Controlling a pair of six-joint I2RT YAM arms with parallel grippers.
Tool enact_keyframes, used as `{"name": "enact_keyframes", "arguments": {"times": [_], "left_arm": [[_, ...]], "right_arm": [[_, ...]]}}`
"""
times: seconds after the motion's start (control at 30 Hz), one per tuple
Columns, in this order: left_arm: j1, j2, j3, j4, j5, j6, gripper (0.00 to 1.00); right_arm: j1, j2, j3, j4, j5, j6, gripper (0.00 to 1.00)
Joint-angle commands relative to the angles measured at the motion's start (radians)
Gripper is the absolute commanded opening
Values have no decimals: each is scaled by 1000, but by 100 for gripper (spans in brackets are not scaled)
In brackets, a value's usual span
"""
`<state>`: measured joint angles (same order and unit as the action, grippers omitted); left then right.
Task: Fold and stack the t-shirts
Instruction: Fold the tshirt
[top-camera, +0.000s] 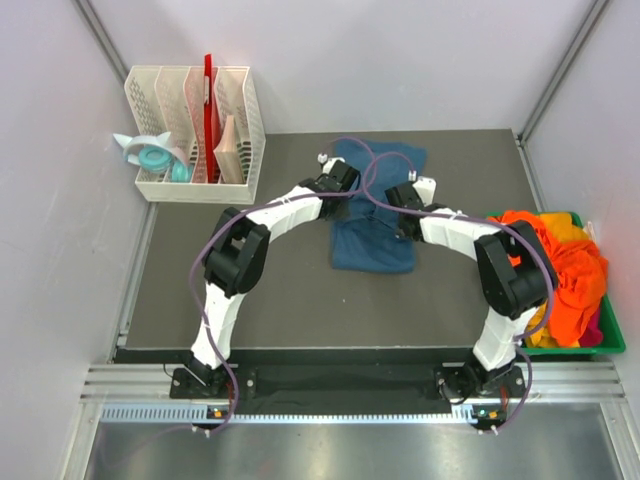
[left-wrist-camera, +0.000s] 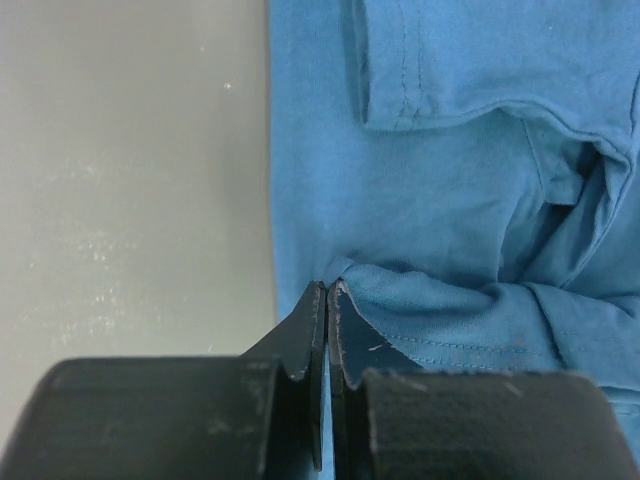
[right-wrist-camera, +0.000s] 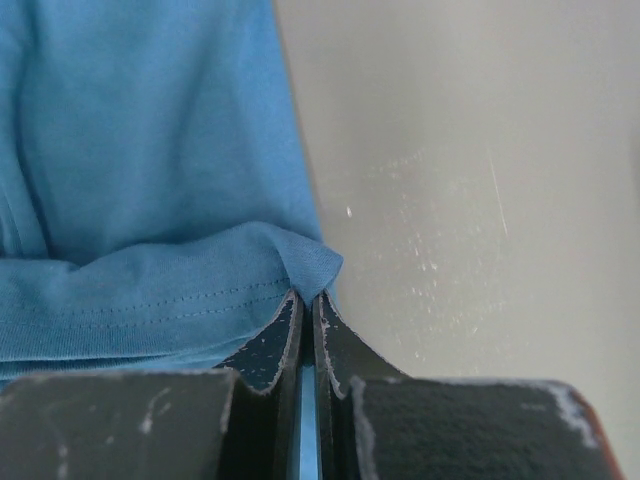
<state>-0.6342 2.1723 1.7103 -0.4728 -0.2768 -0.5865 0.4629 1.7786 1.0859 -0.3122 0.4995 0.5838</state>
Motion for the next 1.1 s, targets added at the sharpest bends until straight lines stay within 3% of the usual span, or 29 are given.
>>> {"name": "enact_keyframes", "arguments": {"times": [0.0,0.2,0.27,0.3,0.33,0.4,0.43,0.47,0.53,0.63,0.73,0.9,1.07], "left_arm": [[19,23,96,-21,-25,21,0],[39,47,168,-52,-35,8,0],[50,63,198,-67,-33,5,0],[54,73,219,-76,-32,4,0],[57,78,229,-78,-27,-2,2],[68,87,245,-70,-15,-6,14],[70,90,252,-69,-12,-7,19],[71,92,261,-67,-9,-7,31],[71,92,259,-56,-7,-7,38],[73,80,252,-52,1,-16,47],[71,31,197,-21,21,-45,48],[56,-144,-18,75,37,-107,47],[-13,-255,-173,126,19,-131,44]], "right_arm": [[-27,33,84,-1,5,-16,0],[-36,64,216,-33,10,-32,0],[-43,79,245,-39,4,-38,6],[-49,93,264,-38,-1,-45,11],[-49,100,273,-39,-9,-50,22],[-56,120,295,-33,-12,-56,34],[-59,127,299,-28,-15,-56,47],[-61,130,299,-24,-18,-58,52],[-59,122,287,2,-24,-62,66],[-61,82,256,33,-32,-64,69],[-50,3,203,47,-38,-53,68],[45,-195,54,97,-41,-49,65],[158,-229,-1,81,-47,-12,62]]}}
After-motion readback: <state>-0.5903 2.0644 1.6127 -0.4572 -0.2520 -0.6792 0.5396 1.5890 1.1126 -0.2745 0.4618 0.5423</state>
